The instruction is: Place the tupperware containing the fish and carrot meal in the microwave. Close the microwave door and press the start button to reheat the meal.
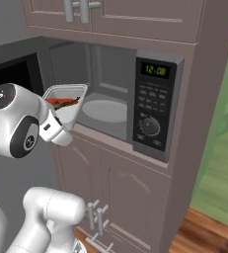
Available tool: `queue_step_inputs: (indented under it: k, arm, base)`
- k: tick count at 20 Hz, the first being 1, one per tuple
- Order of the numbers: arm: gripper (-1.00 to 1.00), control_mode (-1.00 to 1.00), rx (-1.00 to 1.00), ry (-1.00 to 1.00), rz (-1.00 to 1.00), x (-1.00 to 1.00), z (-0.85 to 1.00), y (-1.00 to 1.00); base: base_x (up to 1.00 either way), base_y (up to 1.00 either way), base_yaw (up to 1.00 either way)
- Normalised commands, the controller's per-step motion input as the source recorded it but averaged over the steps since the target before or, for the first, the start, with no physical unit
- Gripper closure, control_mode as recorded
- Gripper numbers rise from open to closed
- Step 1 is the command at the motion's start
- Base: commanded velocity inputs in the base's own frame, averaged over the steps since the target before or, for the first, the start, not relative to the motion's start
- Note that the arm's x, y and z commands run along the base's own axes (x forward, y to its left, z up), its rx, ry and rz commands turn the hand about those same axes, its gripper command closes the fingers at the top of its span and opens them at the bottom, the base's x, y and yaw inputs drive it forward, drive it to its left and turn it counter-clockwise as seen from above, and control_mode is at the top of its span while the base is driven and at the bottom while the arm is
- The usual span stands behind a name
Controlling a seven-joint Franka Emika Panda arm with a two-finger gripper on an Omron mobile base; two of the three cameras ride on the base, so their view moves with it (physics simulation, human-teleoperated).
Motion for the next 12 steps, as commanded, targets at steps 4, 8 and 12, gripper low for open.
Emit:
queue_step_inputs:
  k: [4,8,12]
  arm:
    - [1.00,1.00,0.00,0.00,0.00,0.00,0.00,0.00]
    - [1.00,1.00,0.00,0.00,0.00,0.00,0.00,0.00]
    - [1.00,1.00,0.00,0.00,0.00,0.00,0.00,0.00]
  base:
    - [0.03,0.29,-0.15]
    - [0.02,0.31,-0.14]
    - [0.01,0.32,-0.14]
